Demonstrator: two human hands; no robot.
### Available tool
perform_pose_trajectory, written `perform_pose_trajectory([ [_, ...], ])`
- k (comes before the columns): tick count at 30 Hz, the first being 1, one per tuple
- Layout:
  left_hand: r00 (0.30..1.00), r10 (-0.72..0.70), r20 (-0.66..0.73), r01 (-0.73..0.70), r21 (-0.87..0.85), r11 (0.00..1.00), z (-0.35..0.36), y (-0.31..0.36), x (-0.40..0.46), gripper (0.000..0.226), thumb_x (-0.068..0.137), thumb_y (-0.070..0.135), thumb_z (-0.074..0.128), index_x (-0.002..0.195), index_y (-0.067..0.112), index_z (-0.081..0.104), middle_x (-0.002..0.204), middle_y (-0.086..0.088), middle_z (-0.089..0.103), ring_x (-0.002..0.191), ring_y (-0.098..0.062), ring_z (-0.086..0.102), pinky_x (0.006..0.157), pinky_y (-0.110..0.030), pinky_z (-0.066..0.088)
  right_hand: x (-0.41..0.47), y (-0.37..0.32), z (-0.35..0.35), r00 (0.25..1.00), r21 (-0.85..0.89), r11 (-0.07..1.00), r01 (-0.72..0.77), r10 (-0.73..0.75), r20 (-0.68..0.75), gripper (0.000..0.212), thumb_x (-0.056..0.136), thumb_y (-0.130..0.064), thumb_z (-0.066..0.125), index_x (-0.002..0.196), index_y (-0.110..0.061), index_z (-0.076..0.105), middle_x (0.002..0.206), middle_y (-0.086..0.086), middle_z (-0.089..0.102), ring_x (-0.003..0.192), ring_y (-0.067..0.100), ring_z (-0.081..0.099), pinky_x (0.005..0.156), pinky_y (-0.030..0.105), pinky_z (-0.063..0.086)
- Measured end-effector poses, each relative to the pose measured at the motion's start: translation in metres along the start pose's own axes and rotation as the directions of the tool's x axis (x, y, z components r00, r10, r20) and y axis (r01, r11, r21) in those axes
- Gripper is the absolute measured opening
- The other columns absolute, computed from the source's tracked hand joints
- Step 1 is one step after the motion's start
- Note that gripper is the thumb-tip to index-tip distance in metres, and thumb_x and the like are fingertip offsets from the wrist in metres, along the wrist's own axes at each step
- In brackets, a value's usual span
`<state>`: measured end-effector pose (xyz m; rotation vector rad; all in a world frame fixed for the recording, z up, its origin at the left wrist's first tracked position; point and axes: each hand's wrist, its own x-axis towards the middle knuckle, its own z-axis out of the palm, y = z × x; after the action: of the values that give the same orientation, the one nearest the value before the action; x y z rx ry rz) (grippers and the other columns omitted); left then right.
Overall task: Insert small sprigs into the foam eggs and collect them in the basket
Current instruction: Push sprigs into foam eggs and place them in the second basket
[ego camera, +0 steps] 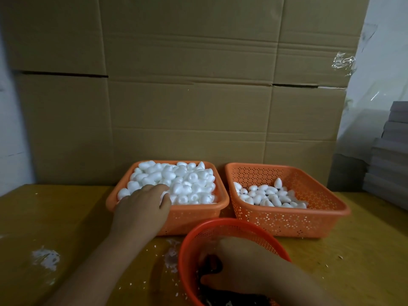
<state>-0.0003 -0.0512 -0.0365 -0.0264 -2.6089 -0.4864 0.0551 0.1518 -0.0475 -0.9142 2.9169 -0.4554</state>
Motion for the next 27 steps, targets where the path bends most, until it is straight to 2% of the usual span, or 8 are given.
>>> perform_pose_trajectory([
  [3, 1.0, -0.018, 0.006, 0.019, -0.055, 0.998, 0.001, -0.003, 0.002, 0.022, 0.096, 0.04, 0.047, 0.112, 0.039, 0.061, 0.113, 0.012, 0.061, 0.081, -0.011, 0.039, 0.073, -0.029, 0.036, 0.0, 0.001, 0.001, 1.0, -0.004, 1.0, 0.0, 0.0, -0.003, 0.026, 0.084, -0.042, 0.063, 0.109, -0.034, 0.063, 0.114, -0.017, 0.063, 0.102, 0.002, 0.056, 0.089, 0.024, 0.047],
  [7, 1.0, -0.022, -0.002, 0.02, -0.294, 0.956, 0.001, -0.003, 0.006, 0.016, 0.092, 0.028, 0.058, 0.1, 0.041, 0.061, 0.1, 0.016, 0.061, 0.076, 0.004, 0.048, 0.066, -0.024, 0.04, 0.0, 0.0, 0.002, 1.0, -0.009, 1.0, 0.001, -0.001, -0.017, 0.025, 0.084, -0.042, 0.064, 0.108, -0.033, 0.063, 0.114, -0.017, 0.062, 0.101, 0.001, 0.056, 0.086, 0.02, 0.045],
  [11, 0.999, 0.019, -0.036, -0.032, -0.437, 0.899, 0.0, 0.003, 0.006, 0.024, 0.092, 0.019, 0.061, 0.105, 0.04, 0.062, 0.099, 0.02, 0.059, 0.084, 0.013, 0.051, 0.062, -0.007, 0.032, 0.0, -0.001, 0.001, 1.0, -0.01, 1.0, 0.006, -0.006, -0.019, 0.024, 0.085, -0.042, 0.063, 0.108, -0.033, 0.064, 0.114, -0.017, 0.062, 0.101, 0.0, 0.056, 0.086, 0.02, 0.046],
  [16, 0.998, 0.019, -0.067, -0.049, -0.471, 0.881, 0.001, 0.004, 0.004, 0.028, 0.094, 0.017, 0.06, 0.112, 0.038, 0.064, 0.099, 0.024, 0.055, 0.084, 0.024, 0.047, 0.061, -0.003, 0.033, 0.0, -0.002, 0.002, 1.0, -0.028, 1.0, -0.009, 0.009, -0.008, 0.025, 0.085, -0.042, 0.063, 0.108, -0.031, 0.064, 0.115, -0.014, 0.062, 0.103, 0.006, 0.057, 0.089, 0.026, 0.048],
  [20, 0.994, 0.02, -0.103, -0.067, -0.484, 0.872, 0.004, 0.0, 0.006, 0.033, 0.096, 0.008, 0.054, 0.115, 0.034, 0.064, 0.108, 0.015, 0.061, 0.087, 0.011, 0.053, 0.068, 0.001, 0.035, -0.001, -0.003, 0.001, 1.0, -0.03, 1.0, -0.009, 0.009, -0.008, 0.025, 0.086, -0.041, 0.063, 0.108, -0.03, 0.064, 0.115, -0.012, 0.062, 0.104, 0.007, 0.057, 0.091, 0.029, 0.048],
  [22, 0.992, 0.005, -0.127, -0.076, -0.569, 0.819, 0.004, 0.0, 0.007, 0.032, 0.1, 0.01, 0.049, 0.119, 0.031, 0.063, 0.113, 0.01, 0.066, 0.098, -0.002, 0.06, 0.08, -0.006, 0.041, -0.001, -0.004, 0.001, 1.0, -0.026, 1.0, -0.011, 0.01, -0.011, 0.025, 0.086, -0.041, 0.063, 0.108, -0.03, 0.065, 0.114, -0.012, 0.062, 0.104, 0.007, 0.057, 0.091, 0.029, 0.048],
  [24, 0.992, -0.025, -0.125, -0.063, -0.646, 0.761, 0.0, 0.003, 0.007, 0.029, 0.101, 0.014, 0.047, 0.117, 0.034, 0.062, 0.109, 0.012, 0.069, 0.096, -0.011, 0.067, 0.086, -0.03, 0.053, -0.001, -0.003, 0.002, 1.0, -0.023, 1.0, -0.012, 0.012, -0.016, 0.025, 0.085, -0.041, 0.063, 0.108, -0.03, 0.064, 0.114, -0.012, 0.061, 0.103, 0.007, 0.057, 0.09, 0.028, 0.048],
  [27, 0.995, -0.01, -0.1, -0.063, -0.7, 0.712, -0.01, 0.01, 0.005, 0.021, 0.1, 0.023, 0.053, 0.091, 0.035, 0.067, 0.082, 0.012, 0.073, 0.072, -0.009, 0.07, 0.072, -0.034, 0.055, 0.0, -0.003, 0.002, 1.0, -0.02, 1.0, -0.01, 0.01, -0.022, 0.024, 0.085, -0.042, 0.064, 0.106, -0.03, 0.064, 0.113, -0.013, 0.061, 0.102, 0.006, 0.057, 0.089, 0.027, 0.047],
])
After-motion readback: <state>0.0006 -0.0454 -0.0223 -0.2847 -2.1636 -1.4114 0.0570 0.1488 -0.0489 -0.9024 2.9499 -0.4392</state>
